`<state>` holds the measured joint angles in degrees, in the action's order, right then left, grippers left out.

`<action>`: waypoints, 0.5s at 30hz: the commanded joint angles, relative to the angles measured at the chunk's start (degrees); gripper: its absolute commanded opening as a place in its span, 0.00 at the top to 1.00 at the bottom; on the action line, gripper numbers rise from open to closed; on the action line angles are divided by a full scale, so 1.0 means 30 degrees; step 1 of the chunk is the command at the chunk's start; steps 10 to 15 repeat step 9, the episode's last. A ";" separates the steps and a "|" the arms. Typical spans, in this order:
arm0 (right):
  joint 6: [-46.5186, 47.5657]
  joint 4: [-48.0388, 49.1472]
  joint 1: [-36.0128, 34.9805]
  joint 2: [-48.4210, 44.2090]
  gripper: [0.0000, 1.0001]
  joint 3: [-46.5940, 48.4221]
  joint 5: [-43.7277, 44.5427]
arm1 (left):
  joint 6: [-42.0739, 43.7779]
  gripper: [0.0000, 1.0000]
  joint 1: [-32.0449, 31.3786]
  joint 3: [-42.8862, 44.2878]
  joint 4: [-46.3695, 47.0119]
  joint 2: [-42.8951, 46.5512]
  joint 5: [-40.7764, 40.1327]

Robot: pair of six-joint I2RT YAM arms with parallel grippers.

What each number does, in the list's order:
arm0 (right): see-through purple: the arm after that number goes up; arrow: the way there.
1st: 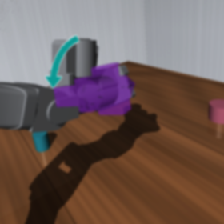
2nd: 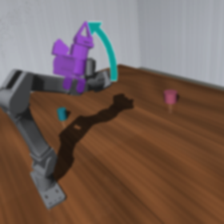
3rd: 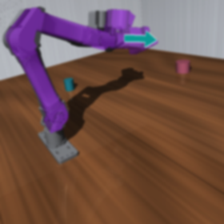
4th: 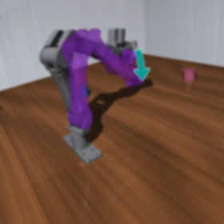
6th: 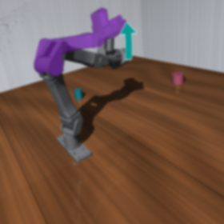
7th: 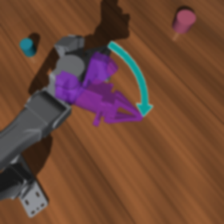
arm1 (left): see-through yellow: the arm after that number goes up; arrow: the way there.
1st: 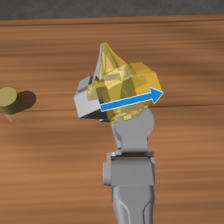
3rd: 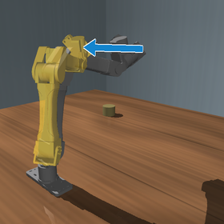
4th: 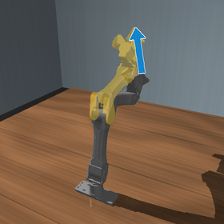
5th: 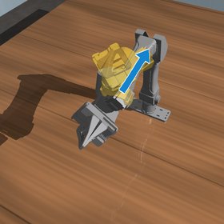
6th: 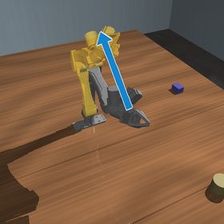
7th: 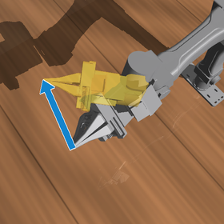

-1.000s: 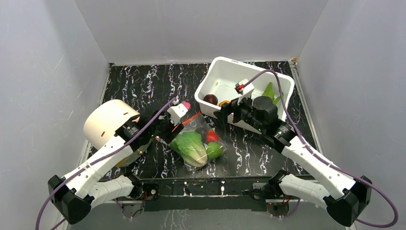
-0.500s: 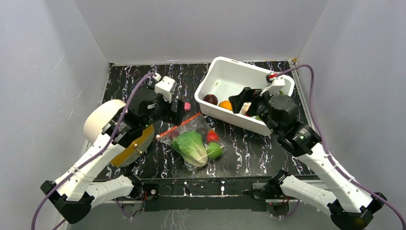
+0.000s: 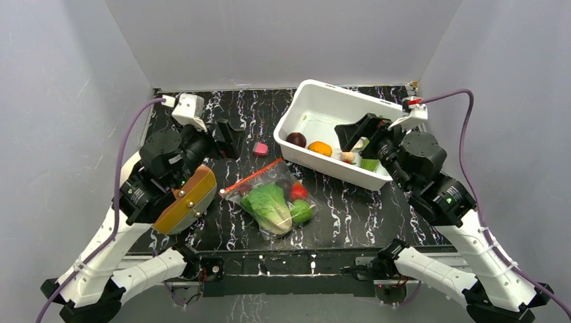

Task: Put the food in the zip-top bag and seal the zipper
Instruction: Reset both arms

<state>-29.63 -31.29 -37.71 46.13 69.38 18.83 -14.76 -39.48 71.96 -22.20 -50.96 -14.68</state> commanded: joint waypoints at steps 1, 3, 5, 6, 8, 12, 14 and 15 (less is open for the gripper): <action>-0.1074 0.0185 0.0078 -0.0175 0.02 -0.0190 -0.0445 | -0.0580 0.02 0.0066 -0.0596 0.0700 0.0586 -0.0210; -0.1257 0.0371 0.0050 -0.0311 0.02 -0.0473 -0.0558 | -0.0802 0.02 0.0066 -0.0939 0.0524 0.0700 0.0073; -0.1367 0.0332 0.0059 -0.0303 0.02 -0.0588 -0.0564 | -0.1132 0.02 0.0051 -0.1337 0.0322 0.0822 0.0078; -0.1366 0.0301 0.0068 -0.0276 0.02 -0.0620 -0.0575 | -0.1244 0.02 0.0057 -0.1531 0.0281 0.0966 0.0116; -0.1367 0.0258 0.0052 -0.0259 0.02 -0.0747 -0.0635 | -0.1414 0.02 0.0067 -0.1901 0.0314 0.1205 0.0146; -0.1359 0.0255 0.0049 -0.0259 0.02 -0.0808 -0.0664 | -0.1433 0.02 0.0066 -0.2052 0.0379 0.1329 0.0168; -0.1359 0.0255 0.0049 -0.0259 0.02 -0.0808 -0.0664 | -0.1433 0.02 0.0066 -0.2052 0.0379 0.1329 0.0168; -0.1359 0.0255 0.0049 -0.0259 0.02 -0.0808 -0.0664 | -0.1433 0.02 0.0066 -0.2052 0.0379 0.1329 0.0168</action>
